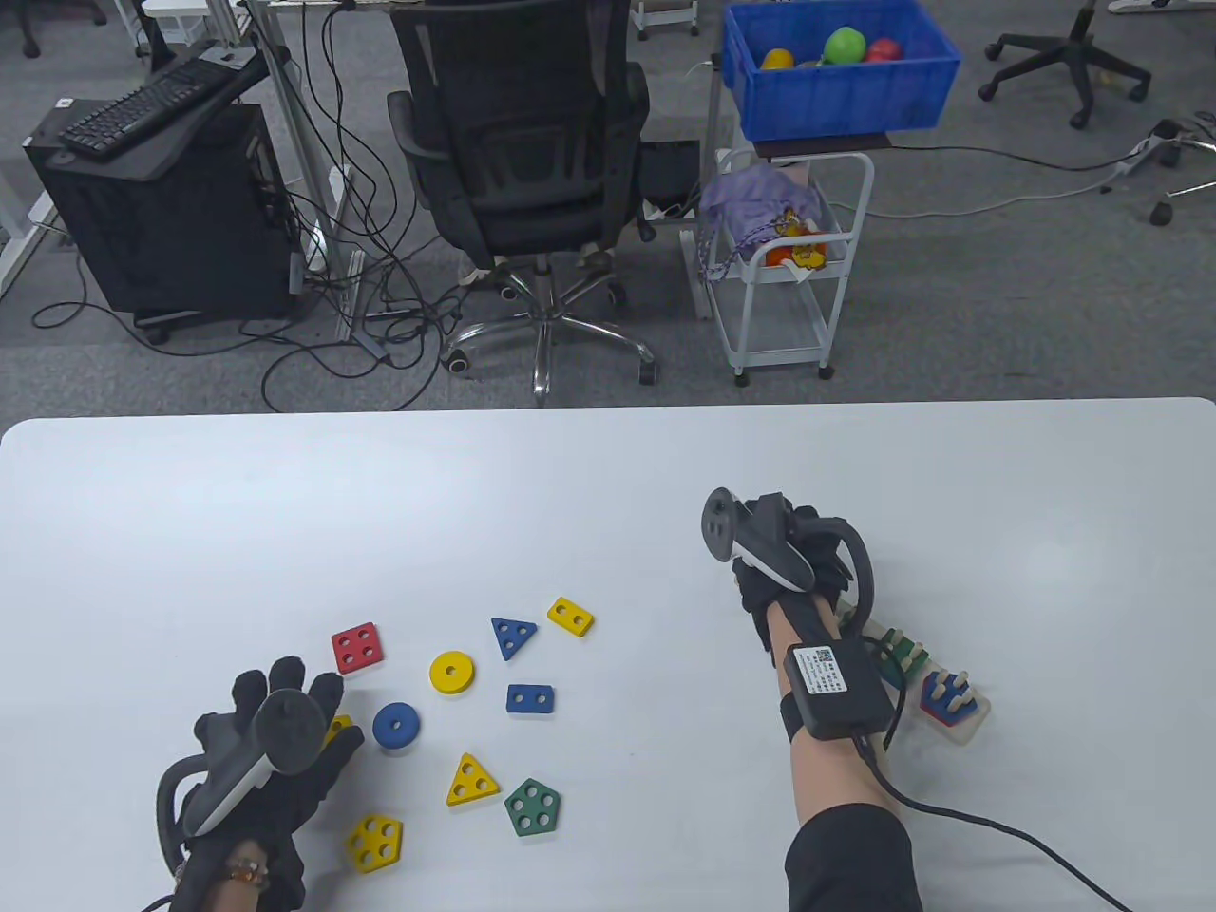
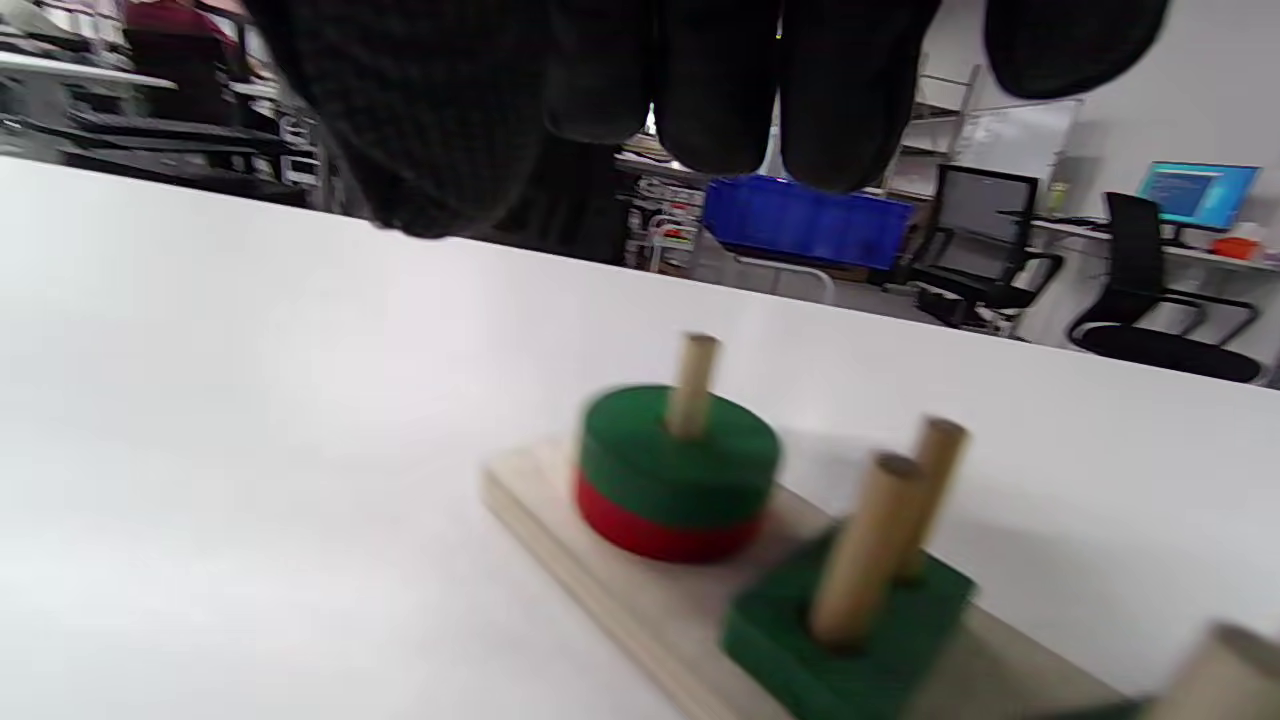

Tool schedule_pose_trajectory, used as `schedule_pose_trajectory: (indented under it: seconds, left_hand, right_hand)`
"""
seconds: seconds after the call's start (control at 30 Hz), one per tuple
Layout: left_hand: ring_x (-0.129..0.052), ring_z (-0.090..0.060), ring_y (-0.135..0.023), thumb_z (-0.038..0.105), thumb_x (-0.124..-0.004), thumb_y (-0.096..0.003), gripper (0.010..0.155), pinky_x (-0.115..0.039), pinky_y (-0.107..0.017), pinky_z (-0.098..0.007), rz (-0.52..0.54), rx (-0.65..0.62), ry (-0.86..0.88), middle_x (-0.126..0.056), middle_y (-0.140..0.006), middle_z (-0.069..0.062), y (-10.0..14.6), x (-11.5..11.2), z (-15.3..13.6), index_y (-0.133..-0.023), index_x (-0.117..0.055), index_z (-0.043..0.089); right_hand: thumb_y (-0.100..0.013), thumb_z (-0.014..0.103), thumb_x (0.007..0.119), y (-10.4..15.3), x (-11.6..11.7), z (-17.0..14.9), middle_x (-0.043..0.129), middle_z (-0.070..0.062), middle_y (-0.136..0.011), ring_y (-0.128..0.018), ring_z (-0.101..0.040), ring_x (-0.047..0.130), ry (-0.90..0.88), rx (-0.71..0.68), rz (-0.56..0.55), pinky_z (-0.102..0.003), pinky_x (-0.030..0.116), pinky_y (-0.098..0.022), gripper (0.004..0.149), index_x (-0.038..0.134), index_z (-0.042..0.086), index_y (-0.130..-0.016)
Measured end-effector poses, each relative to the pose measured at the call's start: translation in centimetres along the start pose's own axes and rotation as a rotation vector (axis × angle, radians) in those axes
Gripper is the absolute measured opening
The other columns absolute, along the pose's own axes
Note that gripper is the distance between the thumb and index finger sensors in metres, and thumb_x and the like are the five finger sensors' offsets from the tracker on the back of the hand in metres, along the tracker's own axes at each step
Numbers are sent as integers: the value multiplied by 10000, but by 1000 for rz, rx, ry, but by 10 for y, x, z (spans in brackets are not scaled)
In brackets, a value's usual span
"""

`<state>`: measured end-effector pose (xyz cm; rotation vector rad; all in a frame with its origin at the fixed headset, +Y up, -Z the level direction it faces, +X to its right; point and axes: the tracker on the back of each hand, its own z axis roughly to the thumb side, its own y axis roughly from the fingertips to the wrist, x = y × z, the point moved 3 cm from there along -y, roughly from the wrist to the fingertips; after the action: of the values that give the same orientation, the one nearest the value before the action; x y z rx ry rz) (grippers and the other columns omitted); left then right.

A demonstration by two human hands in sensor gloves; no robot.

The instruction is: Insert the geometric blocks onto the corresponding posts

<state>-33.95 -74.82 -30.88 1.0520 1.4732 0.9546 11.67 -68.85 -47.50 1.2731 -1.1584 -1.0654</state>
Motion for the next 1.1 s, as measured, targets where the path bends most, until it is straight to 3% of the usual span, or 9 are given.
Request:
schedule_pose_trajectory:
  seconds: [0.17,0.43,0.7,0.8,0.93,1.1]
  left_hand:
    - [-127,-321,-1173,695,-491,-477,716,-208,-794,-678,8,-8,0,-111,-1254,70,1,1,2,-1134,-341,456]
    - [-127,-322,-1173,695,-492,-477,717,-208,-794,-678,12,-9,10,-111,-1254,71,2,2,1,-1136,-339,456]
    - [-127,-319,-1174,687,-497,-482,709,-205,-795,-677,6,-8,10,-111,-1254,73,1,1,1,-1135,-343,457]
    - [-126,-316,-1175,687,-498,-481,710,-205,-795,-677,4,-5,10,-113,-1254,77,1,1,0,-1134,-344,456]
    - [-126,-317,-1174,687,-498,-481,711,-203,-795,-677,1,-3,7,-112,-1254,76,1,1,0,-1135,-343,456]
    - [-127,-319,-1174,687,-498,-481,710,-205,-795,-678,0,-3,5,-113,-1254,76,0,0,0,-1134,-345,455]
  right_hand:
    - [-417,390,846,17,-7,49,709,-111,-1029,-910,-415,767,30,-210,19,-696,619,-628,618,643,223,-976]
    - [-418,377,844,44,3,134,717,-94,-1023,-904,-394,783,141,-508,42,-683,631,-629,610,635,234,-973]
    - [-421,330,847,41,27,179,740,-77,-1002,-879,-366,821,125,-601,52,-673,651,-621,578,646,245,-956]
    - [-404,282,886,39,38,189,568,-47,-1089,-967,-372,706,170,-627,96,-684,602,-658,705,514,280,-1003]
    - [-412,233,884,35,46,192,494,1,-1109,-1011,-347,650,250,-616,146,-683,584,-677,725,471,323,-1001]
    - [-413,226,873,27,53,187,638,-5,-1046,-928,-285,786,219,-576,119,-642,645,-657,644,548,316,-962]
